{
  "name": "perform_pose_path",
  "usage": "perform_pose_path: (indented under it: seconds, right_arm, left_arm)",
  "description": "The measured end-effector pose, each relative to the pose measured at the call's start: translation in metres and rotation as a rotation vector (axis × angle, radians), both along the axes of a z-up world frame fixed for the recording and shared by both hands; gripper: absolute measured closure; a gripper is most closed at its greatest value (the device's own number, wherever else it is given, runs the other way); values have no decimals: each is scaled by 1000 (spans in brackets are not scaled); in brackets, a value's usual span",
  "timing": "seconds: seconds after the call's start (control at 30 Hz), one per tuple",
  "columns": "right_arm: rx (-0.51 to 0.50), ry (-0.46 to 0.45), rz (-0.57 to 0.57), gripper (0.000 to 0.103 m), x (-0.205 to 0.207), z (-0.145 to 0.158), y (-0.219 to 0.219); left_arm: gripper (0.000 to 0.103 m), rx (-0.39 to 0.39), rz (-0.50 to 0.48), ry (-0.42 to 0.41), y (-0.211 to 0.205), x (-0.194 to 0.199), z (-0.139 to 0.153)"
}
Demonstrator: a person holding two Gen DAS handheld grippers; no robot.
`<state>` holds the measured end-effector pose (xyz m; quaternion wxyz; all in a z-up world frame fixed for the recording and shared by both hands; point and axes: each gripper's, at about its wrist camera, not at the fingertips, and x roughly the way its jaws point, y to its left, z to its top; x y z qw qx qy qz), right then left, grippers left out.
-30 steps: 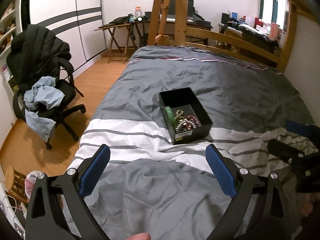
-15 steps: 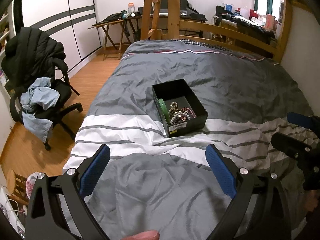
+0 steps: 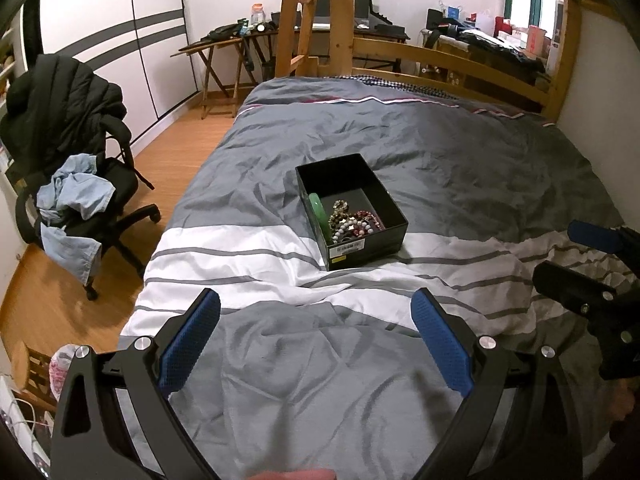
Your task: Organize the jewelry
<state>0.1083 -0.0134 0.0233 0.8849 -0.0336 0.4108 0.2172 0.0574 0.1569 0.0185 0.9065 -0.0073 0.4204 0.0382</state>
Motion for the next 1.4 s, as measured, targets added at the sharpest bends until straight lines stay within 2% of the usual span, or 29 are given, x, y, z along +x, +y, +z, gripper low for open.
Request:
perform_pose_path:
  seconds: [1.4]
  right_arm:
    - [-16, 12, -7, 4, 1, -12, -1]
  left_arm:
    - [9, -14, -19, 27, 1, 3, -5]
